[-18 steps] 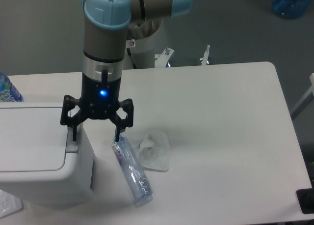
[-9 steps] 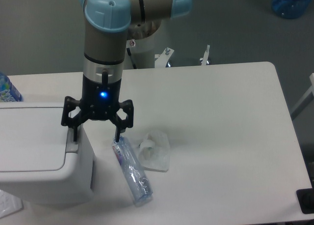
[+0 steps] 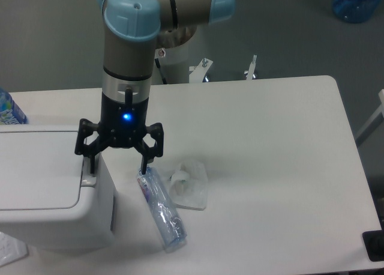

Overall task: Open the trash can
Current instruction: 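Push the trash can lid with the gripper finger to flip it open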

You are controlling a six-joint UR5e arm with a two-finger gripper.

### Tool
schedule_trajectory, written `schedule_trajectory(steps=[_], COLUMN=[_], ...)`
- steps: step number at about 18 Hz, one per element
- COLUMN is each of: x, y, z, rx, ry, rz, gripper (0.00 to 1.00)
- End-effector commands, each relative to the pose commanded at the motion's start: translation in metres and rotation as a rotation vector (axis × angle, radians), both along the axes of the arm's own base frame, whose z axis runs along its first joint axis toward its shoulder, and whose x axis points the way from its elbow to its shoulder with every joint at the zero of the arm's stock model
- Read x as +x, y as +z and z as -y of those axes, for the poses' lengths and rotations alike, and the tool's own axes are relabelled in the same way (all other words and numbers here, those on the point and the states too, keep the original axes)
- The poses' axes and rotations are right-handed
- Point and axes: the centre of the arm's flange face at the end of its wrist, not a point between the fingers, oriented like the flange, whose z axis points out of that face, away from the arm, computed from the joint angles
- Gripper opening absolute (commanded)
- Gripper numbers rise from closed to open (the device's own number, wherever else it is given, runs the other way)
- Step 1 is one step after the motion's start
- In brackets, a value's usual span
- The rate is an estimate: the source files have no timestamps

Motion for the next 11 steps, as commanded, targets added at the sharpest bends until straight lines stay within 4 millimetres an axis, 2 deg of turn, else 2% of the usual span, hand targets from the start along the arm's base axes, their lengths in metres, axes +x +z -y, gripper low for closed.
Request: schedule_trajectory(steps=[6, 9, 11], x=[0.0, -0.001, -0.008], y=[0.001, 0.014, 0.032], z=[-0.001, 0.0, 0.0], rx=[0.001, 0.021, 0.045], ry=[0.0, -0.005, 0.003], rz=[-0.001, -0.021, -0.049], gripper=[1.0, 1.0, 1.0])
